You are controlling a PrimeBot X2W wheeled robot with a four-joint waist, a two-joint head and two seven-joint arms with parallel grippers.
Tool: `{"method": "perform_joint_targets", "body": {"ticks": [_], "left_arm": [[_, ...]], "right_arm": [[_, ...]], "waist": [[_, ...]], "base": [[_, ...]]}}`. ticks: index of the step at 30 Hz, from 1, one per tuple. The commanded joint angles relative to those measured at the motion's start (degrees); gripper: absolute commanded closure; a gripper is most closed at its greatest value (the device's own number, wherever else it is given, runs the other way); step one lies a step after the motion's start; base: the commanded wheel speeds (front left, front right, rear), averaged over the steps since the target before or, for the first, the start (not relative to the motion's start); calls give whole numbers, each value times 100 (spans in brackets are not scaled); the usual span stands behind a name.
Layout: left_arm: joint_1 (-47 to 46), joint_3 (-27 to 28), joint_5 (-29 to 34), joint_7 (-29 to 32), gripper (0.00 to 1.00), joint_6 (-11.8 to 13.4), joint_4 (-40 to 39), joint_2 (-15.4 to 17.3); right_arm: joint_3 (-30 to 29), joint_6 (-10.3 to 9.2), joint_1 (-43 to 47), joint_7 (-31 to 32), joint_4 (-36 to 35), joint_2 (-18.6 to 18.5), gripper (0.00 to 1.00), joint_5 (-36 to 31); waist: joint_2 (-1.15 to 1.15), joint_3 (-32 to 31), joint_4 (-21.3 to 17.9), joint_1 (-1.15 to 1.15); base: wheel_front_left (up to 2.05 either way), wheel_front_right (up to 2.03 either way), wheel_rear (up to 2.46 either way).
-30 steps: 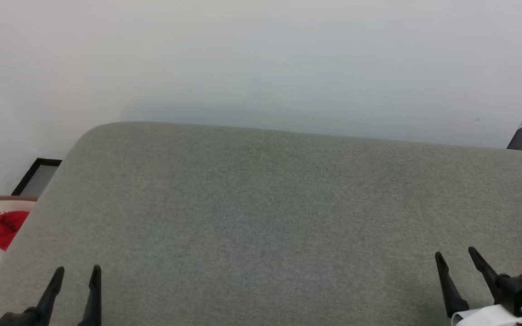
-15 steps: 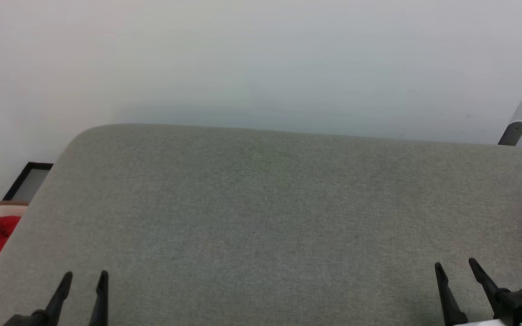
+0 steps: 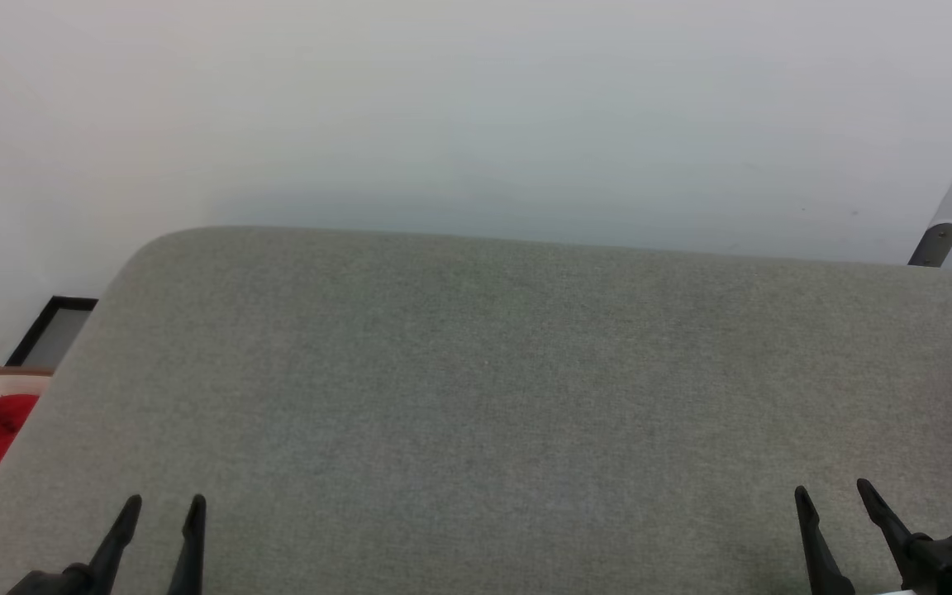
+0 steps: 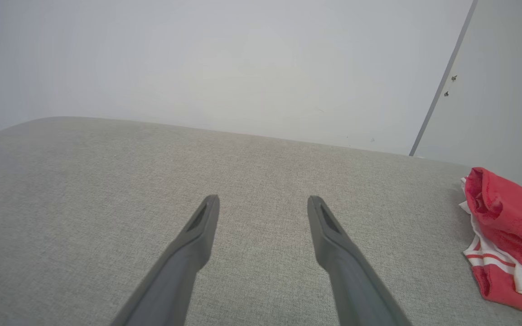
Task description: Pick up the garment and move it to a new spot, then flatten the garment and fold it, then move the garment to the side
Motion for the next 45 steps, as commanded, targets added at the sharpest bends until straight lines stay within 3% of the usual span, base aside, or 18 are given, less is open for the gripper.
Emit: {"method": "perform_joint_targets", "body": {"ticks": [1,12,13,18,45], "left_arm": [[-7,-7,-44,-5,0,-13,7,32],[-11,-170,-170,-5,0,-14,46,115],[-2,-189,-153,0,100,-1,45,111],[68,-263,-224,24,100,0,244,-86],[-423,10,-2414,710,100,-4,331,-592]], "right_arm": [[-14,-6,93,-29,5,8,0,-25],[14,-6,164,-29,-9,83,0,-61],[4,0,88,0,-4,77,100,-11],[-11,0,129,67,207,135,100,98],[-249,-1,-193,740,44,302,100,2803]], "waist": [[0,-3,3,0],[0,-11,-18,0],[0,-10,-18,0],[0,-7,-24,0],[0,89,-146,0]], "base": [[0,0,0],[0,0,0],[0,0,0],[0,0,0],[0,0,0]]}}
